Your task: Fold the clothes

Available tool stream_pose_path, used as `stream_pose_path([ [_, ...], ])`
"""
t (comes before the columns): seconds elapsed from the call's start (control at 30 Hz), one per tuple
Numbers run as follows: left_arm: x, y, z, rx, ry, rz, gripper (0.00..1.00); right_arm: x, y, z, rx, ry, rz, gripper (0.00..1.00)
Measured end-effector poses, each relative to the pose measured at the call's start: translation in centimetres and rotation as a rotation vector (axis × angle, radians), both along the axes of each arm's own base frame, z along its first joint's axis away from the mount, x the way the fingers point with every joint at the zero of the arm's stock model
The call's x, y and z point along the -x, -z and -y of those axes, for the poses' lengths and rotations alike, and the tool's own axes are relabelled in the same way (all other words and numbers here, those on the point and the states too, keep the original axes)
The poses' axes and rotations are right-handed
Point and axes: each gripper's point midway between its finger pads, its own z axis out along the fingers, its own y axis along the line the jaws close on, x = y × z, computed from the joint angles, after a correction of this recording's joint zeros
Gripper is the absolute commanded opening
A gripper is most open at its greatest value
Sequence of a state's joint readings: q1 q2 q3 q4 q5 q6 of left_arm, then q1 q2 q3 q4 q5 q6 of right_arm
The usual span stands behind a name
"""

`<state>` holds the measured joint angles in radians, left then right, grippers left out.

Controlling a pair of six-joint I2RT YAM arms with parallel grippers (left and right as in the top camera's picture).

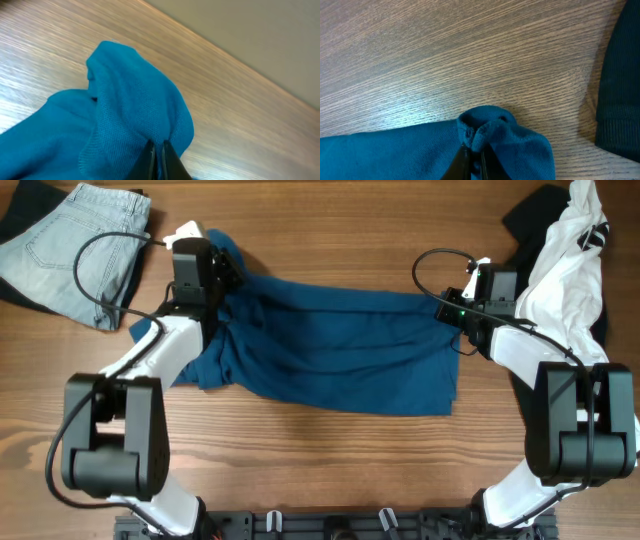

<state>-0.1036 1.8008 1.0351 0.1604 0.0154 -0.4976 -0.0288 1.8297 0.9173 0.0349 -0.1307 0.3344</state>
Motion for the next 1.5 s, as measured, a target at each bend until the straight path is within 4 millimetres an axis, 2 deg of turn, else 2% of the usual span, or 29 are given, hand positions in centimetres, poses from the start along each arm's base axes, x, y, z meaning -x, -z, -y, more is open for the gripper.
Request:
stream_pose_path([
  [0.03,0.3,-0.1,0.3,0.005,0.011,-0.009,0.11,0.0,0.0,0.0,0.0,0.0,-0.001,0.04],
  [0.07,0.5,0.0,0.6,0.007,0.02,-0.021,0.24,0.0,0.0,0.0,0.0,0.0,-0.001,0.04],
  [0.1,0.8,0.1,0.8,0.008,0.028,-0.031,0.41,0.0,0.0,0.0,0.0,0.0,-0.002,0.04],
  [0.13,1.0,0.3,1.0,0.006,0.04,-0.043,0.37,0.0,0.0,0.0,0.0,0.0,-0.002,0.04],
  [0.2,1.4,0.7,1.3,0.016,0.047,-0.066,0.08,0.1,0.0,0.0,-0.001,0.0,-0.003,0.04],
  [0.27,1.6,0.9,1.3,0.018,0.05,-0.077,0.04,0.1,0.0,-0.1,-0.003,-0.002,-0.003,0.04],
  [0.3,1.5,0.8,1.4,0.019,0.05,-0.076,0.09,0.1,0.1,-0.1,-0.003,-0.002,-0.004,0.04],
  [0.33,1.5,0.8,1.4,0.017,0.055,-0.075,0.29,0.1,0.1,-0.1,-0.003,-0.002,-0.004,0.04],
  [0.4,1.5,0.8,1.4,0.015,0.057,-0.072,0.4,0.1,0.1,-0.1,-0.003,-0.002,-0.004,0.04],
  [0.43,1.5,0.7,1.4,0.015,0.058,-0.07,0.49,0.1,0.1,-0.1,-0.003,-0.002,-0.004,0.04],
  [0.53,1.6,0.9,1.4,0.016,0.059,-0.076,0.52,0.1,0.1,-0.1,-0.003,-0.002,-0.004,0.04],
  [0.67,2.3,1.7,1.4,0.012,0.06,-0.122,0.51,0.1,0.1,-0.1,-0.005,-0.004,-0.005,0.04],
  [0.93,5.1,4.4,1.1,0.001,0.061,-0.28,0.51,0.2,0.1,-0.1,-0.006,-0.005,-0.009,0.04],
  [1.0,5.2,4.5,1.1,0.0,0.061,-0.284,0.49,0.2,0.1,-0.1,-0.006,-0.005,-0.01,0.04],
  [1.07,5.1,4.5,1.1,0.0,0.061,-0.283,0.43,0.2,0.1,-0.1,-0.006,-0.005,-0.01,0.04],
  [1.5,4.0,3.5,1.2,0.003,0.064,-0.22,0.4,0.2,0.2,-0.1,-0.006,-0.005,-0.012,0.04],
])
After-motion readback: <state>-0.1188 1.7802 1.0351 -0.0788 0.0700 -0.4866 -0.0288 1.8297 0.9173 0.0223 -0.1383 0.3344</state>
